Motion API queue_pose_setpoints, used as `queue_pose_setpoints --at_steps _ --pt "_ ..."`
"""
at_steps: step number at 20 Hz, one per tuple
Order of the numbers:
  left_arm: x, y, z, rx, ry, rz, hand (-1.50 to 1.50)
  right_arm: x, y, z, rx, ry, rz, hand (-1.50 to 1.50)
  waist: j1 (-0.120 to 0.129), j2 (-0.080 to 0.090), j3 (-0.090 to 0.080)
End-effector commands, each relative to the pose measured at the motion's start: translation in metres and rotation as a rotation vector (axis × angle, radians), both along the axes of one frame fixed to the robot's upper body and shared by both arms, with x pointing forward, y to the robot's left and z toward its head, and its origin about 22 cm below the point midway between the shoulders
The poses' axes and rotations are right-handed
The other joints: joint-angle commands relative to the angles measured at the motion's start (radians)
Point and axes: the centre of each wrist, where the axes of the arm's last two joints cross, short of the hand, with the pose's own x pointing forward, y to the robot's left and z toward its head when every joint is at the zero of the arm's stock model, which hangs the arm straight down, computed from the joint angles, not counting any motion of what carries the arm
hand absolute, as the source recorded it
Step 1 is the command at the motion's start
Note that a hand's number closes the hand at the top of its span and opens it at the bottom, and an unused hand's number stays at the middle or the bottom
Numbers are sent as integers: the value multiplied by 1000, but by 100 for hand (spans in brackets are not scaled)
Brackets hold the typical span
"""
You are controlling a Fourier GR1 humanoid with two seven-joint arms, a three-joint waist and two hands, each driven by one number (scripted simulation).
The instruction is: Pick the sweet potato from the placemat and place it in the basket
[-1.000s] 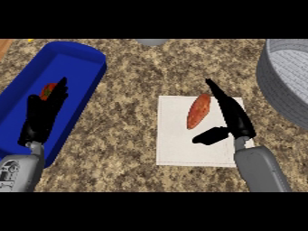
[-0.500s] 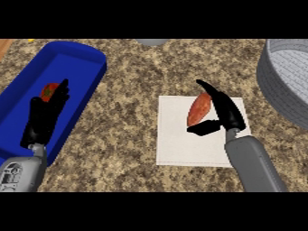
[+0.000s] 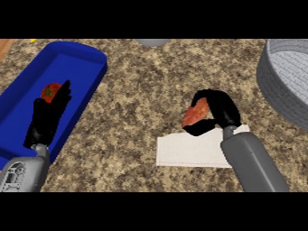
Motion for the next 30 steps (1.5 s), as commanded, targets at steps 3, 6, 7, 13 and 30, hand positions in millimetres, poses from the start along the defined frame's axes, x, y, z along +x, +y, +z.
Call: queue_pose_setpoints --at_steps 3,6,7,13,30 --pt "5 -5 4 20 6 -13 0 12 -26 4 -506 177 66 150 1 6 -1" --pt "9 -6 8 6 -2 -4 0 29 -4 28 -576 169 101 150 7 7 2" --pt "0 20 12 0 -11 -7 0 30 -1 28 -592 169 92 150 12 6 2" --pt "-4 7 -7 14 7 -12 0 5 17 56 -589 6 146 150 -7 4 3" --pt "1 19 7 -2 8 18 0 -52 -7 273 181 -286 -53 150 -24 -3 2"
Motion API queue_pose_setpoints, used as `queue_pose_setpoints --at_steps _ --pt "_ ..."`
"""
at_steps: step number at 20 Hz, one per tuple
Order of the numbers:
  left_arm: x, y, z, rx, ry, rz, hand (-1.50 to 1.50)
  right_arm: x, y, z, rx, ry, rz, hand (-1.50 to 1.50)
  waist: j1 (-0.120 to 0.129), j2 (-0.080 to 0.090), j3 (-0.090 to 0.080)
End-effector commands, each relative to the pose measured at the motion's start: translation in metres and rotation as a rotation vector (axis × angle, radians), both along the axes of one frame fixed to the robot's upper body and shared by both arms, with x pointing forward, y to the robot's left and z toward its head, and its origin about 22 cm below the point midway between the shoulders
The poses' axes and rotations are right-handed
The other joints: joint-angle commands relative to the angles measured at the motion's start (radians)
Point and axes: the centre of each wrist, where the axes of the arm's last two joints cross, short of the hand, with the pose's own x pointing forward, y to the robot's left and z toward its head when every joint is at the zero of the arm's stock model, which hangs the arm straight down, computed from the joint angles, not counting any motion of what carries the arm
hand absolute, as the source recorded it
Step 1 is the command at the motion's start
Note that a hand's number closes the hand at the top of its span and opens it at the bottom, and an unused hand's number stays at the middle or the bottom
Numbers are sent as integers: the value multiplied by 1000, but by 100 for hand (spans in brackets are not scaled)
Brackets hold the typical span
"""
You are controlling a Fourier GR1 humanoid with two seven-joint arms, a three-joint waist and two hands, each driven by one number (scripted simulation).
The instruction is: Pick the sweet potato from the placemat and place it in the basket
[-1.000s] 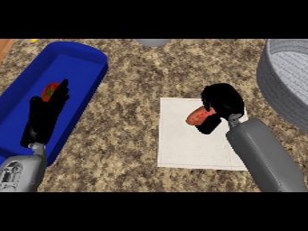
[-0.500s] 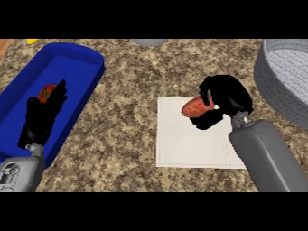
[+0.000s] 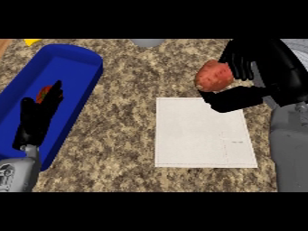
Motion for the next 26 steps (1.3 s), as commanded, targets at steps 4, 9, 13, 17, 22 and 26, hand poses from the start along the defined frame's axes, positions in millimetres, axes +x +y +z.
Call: queue_pose_setpoints --at_steps 4,9,13,17,22,26 --pt "7 0 8 9 -8 -6 0 -12 -18 103 96 -95 -109 150 19 7 0" --pt "3 -8 20 6 7 -20 0 -9 -40 145 102 -95 -167 150 26 7 0" --pt "9 -23 -3 13 -14 -23 0 0 -47 168 63 -110 -254 150 22 10 0" --pt "2 -17 2 -14 -7 -38 0 17 -84 175 -196 -64 -361 150 33 14 0" --pt "3 -19 -2 14 -26 -34 0 33 -109 172 -389 -10 -482 150 33 17 0" --pt "-2 -14 -5 -5 -11 -29 0 49 -140 162 -417 35 -522 150 36 15 0"
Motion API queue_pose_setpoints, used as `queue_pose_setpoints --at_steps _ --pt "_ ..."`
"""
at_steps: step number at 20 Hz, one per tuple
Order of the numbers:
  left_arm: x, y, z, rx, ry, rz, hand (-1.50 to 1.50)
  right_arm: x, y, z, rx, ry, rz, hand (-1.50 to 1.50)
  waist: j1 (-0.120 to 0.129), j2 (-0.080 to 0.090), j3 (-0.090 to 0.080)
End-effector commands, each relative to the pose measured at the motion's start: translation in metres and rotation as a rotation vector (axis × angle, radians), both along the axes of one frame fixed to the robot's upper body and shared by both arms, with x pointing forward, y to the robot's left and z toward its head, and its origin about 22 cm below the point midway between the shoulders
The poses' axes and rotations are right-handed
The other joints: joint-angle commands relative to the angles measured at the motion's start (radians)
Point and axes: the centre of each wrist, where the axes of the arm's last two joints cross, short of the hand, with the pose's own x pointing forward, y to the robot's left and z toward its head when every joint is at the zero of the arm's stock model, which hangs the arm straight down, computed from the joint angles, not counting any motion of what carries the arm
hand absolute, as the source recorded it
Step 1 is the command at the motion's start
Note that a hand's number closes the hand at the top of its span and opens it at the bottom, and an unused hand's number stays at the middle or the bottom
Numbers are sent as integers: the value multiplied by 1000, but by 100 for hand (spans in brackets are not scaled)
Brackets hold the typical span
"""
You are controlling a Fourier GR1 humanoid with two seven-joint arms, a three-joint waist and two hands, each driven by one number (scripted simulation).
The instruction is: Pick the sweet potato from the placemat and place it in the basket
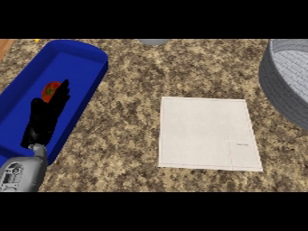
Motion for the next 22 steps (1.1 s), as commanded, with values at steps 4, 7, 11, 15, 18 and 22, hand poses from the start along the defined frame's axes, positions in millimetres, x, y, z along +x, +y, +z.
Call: queue_pose_setpoints --at_steps 4,7,11,15,18,22 --pt "14 2 9 -5 -4 6 0 17 -88 -29 -82 31 -89 150 3 6 1" --pt "12 -4 -5 0 -4 9 0 15 -119 -62 -70 43 -57 150 -9 4 1" --pt "7 -11 10 -1 -8 -31 0 27 -130 -41 -42 65 11 150 16 3 1" --pt "3 4 19 -6 3 -10 0 28 -153 -90 -32 76 38 150 5 -1 1" --pt "7 4 5 4 -3 -14 0 30 -167 -91 -40 100 24 150 5 2 1" --pt "13 -7 0 -3 0 6 0 37 -167 -126 -2 130 36 150 0 1 1"
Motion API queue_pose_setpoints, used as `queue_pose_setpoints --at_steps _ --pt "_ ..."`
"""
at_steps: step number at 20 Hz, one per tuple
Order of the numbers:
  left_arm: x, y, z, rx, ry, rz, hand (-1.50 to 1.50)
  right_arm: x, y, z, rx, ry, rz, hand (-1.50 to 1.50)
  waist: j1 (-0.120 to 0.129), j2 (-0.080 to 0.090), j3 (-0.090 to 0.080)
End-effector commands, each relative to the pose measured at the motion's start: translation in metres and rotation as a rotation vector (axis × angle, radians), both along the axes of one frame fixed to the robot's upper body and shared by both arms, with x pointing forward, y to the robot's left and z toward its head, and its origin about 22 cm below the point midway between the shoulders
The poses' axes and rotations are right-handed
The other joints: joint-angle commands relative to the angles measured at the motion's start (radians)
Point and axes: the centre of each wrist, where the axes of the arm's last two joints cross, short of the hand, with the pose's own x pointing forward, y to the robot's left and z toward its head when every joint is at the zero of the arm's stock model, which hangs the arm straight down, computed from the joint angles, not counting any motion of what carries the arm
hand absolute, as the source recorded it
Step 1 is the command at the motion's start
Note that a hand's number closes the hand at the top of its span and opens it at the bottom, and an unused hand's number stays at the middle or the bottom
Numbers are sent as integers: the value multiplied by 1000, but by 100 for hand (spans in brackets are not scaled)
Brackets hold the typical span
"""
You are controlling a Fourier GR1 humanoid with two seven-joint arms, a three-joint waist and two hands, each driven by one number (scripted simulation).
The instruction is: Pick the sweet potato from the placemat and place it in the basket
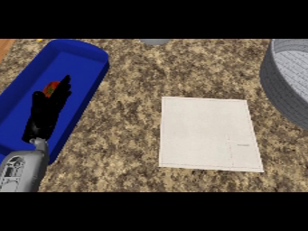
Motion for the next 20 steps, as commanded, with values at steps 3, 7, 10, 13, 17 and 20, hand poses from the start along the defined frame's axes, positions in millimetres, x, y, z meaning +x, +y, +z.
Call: queue_pose_setpoints --at_steps 3,7,10,13,17,20 --pt "-2 -3 -3 -4 -7 -11 0 -6 -34 -22 171 66 -41 150 14 6 1" --pt "3 -9 3 8 -2 -3 0 12 -12 -40 282 56 -33 -150 4 0 0" --pt "-1 1 -11 4 -8 -11 0 -2 -33 -80 314 -5 -17 -150 7 5 1" --pt "4 -17 -9 -6 4 -10 0 -1 -35 -73 363 -116 -24 -150 7 5 2" --pt "0 -2 -4 -12 4 -6 0 -1 -34 -63 422 -272 -59 -150 0 -1 1" --pt "7 -13 1 -28 -12 -3 0 -9 -45 -46 409 -355 -149 -150 3 2 1"
